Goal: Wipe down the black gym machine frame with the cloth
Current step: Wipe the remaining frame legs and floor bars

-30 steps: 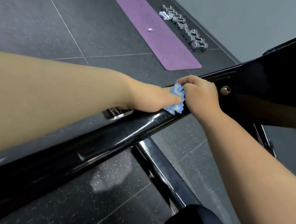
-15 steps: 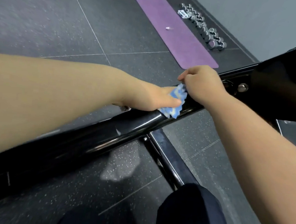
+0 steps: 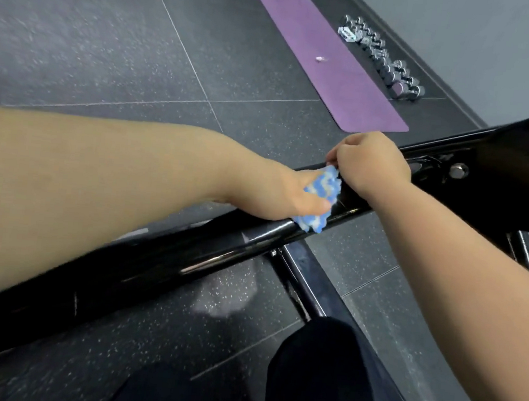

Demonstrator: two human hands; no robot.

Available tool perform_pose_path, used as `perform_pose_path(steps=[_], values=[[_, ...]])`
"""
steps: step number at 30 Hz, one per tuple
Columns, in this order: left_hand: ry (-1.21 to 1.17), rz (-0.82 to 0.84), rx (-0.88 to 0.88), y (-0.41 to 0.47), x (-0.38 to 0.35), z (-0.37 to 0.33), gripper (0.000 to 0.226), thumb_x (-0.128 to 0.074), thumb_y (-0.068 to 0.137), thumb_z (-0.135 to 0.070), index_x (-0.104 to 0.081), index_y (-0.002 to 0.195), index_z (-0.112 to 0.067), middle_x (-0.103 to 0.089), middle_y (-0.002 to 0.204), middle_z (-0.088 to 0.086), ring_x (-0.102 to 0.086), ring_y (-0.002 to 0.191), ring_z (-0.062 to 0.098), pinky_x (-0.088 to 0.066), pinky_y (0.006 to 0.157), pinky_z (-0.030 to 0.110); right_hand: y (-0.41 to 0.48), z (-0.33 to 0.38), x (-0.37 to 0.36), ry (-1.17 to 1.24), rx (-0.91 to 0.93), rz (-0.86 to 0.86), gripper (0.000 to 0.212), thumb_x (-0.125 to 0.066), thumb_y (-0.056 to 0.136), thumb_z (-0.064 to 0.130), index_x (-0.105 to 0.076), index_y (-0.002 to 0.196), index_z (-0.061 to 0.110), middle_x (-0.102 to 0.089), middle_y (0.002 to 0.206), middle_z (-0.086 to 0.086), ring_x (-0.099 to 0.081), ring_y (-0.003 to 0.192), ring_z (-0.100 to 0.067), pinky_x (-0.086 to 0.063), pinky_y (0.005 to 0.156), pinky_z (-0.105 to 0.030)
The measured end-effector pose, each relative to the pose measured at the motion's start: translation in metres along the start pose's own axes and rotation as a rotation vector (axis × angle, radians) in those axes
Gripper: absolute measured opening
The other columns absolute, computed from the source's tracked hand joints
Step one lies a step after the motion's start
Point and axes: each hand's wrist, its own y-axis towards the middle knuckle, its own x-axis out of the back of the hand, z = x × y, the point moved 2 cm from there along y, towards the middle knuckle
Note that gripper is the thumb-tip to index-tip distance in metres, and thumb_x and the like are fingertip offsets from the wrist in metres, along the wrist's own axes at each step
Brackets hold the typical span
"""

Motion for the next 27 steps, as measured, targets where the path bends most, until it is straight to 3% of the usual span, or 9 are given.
perform_pose_path(steps=[2,6,9,11,14,17,21,25,27], values=[[0.07,0.078,-0.021,-0.025,0.001,-0.001,0.039,-0.034,0.097,-0.054,-0.025,0.13,-0.037,-0.054,0.119,-0.005,-0.048,0.099,0.005,-0.031,0.088,0.01,0.0,0.0,0.001,0.003,0.0,-0.007,0.029,-0.046,0.078,0.019,-0.073,0.087,0.022,-0.07,0.091,0.005,-0.06,0.091,-0.025,-0.047,0.076,-0.031],[0.355,0.294,0.251,-0.081,0.001,0.029,0.07,-0.026,0.083,-0.072,-0.011,0.141,-0.034,-0.06,0.122,0.003,-0.057,0.109,0.024,-0.038,0.104,0.037,0.0,0.004,-0.002,-0.022,-0.017,0.053,0.031,-0.044,0.076,0.014,-0.073,0.086,0.016,-0.071,0.089,0.0,-0.062,0.086,-0.027,-0.052,0.077,-0.034],[0.368,0.314,0.254,-0.077,0.005,0.015,0.062,-0.032,0.087,-0.066,-0.042,0.127,-0.021,-0.068,0.098,-0.002,-0.064,0.087,0.012,-0.048,0.09,0.032,0.0,0.006,-0.002,-0.03,-0.031,0.081,0.031,-0.044,0.075,0.017,-0.072,0.087,0.017,-0.071,0.091,-0.001,-0.062,0.084,-0.027,-0.052,0.082,-0.036],[0.196,0.146,0.089,-0.046,0.004,-0.004,0.038,-0.038,0.098,-0.044,-0.059,0.109,-0.015,-0.063,0.078,-0.01,-0.055,0.065,-0.002,-0.049,0.08,0.022,-0.001,0.004,0.001,0.057,0.005,0.054,0.03,-0.045,0.075,0.015,-0.073,0.087,0.016,-0.072,0.092,-0.002,-0.063,0.087,-0.026,-0.053,0.085,-0.037],[0.215,-0.03,-0.012,-0.029,-0.002,-0.014,0.025,-0.041,0.1,-0.035,-0.059,0.105,-0.019,-0.061,0.081,-0.01,-0.054,0.068,-0.007,-0.04,0.074,0.003,-0.012,-0.008,0.01,0.238,0.096,-0.079,0.029,-0.044,0.082,0.014,-0.071,0.076,0.022,-0.072,0.088,0.003,-0.063,0.084,-0.019,-0.051,0.077,-0.029],[0.37,0.033,0.22,-0.062,-0.007,-0.008,0.044,-0.041,0.092,-0.054,-0.036,0.128,-0.03,-0.059,0.105,-0.001,-0.057,0.092,0.018,-0.042,0.089,0.031,-0.033,-0.018,0.007,0.35,0.185,-0.141,0.032,-0.042,0.086,0.012,-0.067,0.072,0.026,-0.068,0.081,0.01,-0.053,0.062,-0.007,-0.04,0.058,-0.022],[0.825,-0.154,0.306,-0.087,-0.031,-0.014,0.061,-0.031,0.096,-0.055,0.0,0.145,-0.036,-0.046,0.118,0.002,-0.05,0.087,0.024,-0.042,0.076,0.033,-0.052,-0.024,-0.001,0.438,0.27,-0.172,0.032,-0.042,0.085,0.01,-0.07,0.078,0.024,-0.068,0.082,0.011,-0.052,0.067,-0.006,-0.042,0.07,-0.022],[1.046,-0.418,0.171,-0.025,-0.053,-0.034,0.066,-0.047,0.095,-0.025,-0.012,0.148,-0.04,-0.031,0.143,0.009,-0.048,0.107,0.033,-0.039,0.069,0.036,-0.06,-0.03,0.009,0.643,0.206,-0.295,0.032,-0.042,0.083,0.008,-0.068,0.082,0.026,-0.064,0.078,0.011,-0.052,0.067,-0.008,-0.04,0.068,-0.023],[1.225,-0.525,0.117,-0.009,-0.06,-0.053,0.059,-0.05,0.089,-0.03,-0.031,0.144,-0.042,-0.036,0.146,0.012,-0.053,0.103,0.034,-0.041,0.068,0.035,-0.069,-0.049,0.014,0.712,0.18,-0.402,0.03,-0.042,0.082,0.009,-0.065,0.087,0.026,-0.062,0.077,0.01,-0.053,0.069,-0.01,-0.041,0.07,-0.025]])
